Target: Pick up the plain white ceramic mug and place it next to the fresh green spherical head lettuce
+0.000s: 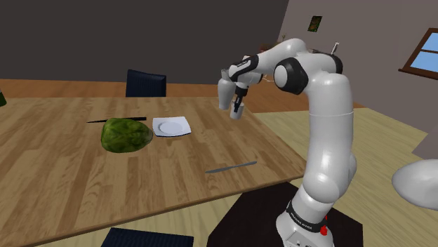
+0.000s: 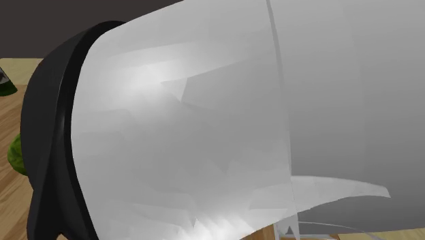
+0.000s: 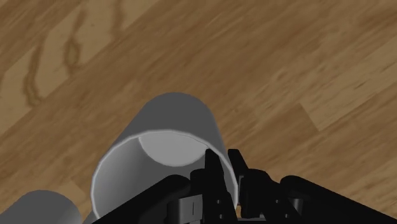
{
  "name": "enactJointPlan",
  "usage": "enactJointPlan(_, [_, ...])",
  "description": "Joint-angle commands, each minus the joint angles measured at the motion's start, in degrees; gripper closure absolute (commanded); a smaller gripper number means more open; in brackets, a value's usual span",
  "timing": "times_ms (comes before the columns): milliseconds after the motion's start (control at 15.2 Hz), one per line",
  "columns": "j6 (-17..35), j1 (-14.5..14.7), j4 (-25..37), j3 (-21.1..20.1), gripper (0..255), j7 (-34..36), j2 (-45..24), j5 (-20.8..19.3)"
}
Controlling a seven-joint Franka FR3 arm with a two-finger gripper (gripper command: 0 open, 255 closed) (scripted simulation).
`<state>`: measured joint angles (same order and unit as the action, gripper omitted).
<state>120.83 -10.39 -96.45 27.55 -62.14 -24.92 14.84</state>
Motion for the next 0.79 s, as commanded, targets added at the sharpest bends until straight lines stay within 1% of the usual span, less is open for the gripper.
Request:
enactJointPlan(0, [-1.22, 0.22, 0.52, 0.22, 255, 0.38, 0.77, -0.48])
enactJointPlan(726, [-8.51, 0.4, 5.66, 1.03, 255, 1.67, 3.26, -2.19])
